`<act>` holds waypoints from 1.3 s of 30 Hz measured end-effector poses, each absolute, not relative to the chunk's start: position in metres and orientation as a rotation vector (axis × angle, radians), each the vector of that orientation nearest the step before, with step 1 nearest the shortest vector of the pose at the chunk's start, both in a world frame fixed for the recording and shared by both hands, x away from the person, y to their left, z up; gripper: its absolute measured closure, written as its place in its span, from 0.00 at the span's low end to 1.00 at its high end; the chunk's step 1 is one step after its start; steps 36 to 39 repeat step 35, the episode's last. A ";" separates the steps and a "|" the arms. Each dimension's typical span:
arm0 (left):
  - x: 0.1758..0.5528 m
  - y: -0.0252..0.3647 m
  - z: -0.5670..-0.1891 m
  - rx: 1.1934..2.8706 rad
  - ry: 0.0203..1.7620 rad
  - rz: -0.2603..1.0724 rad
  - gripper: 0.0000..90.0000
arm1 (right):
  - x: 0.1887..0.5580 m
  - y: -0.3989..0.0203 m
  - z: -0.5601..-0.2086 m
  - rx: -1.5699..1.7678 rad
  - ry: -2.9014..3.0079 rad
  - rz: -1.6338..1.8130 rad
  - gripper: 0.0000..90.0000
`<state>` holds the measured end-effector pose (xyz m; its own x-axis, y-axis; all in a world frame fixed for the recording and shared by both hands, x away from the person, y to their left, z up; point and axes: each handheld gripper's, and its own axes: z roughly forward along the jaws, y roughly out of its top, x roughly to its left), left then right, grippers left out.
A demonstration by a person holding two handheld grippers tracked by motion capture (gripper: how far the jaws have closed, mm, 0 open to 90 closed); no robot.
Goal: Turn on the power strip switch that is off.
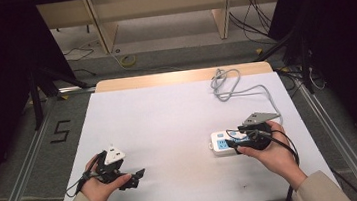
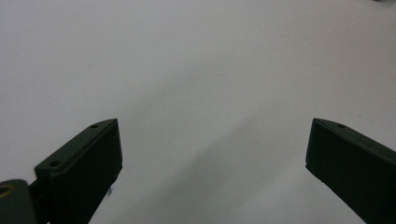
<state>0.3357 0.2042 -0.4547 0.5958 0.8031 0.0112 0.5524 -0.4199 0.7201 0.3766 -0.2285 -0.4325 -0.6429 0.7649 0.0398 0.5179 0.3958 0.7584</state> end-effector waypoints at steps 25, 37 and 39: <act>0.335 0.204 -0.455 2.135 1.067 0.468 0.04 | 0.339 -0.248 -0.440 1.090 2.307 1.216 0.32; 0.336 0.201 -0.455 2.135 1.062 0.467 0.04 | 0.338 -0.252 -0.439 1.098 2.280 1.225 0.32; 0.336 0.201 -0.455 2.135 1.062 0.467 0.04 | 0.338 -0.252 -0.439 1.098 2.280 1.225 0.32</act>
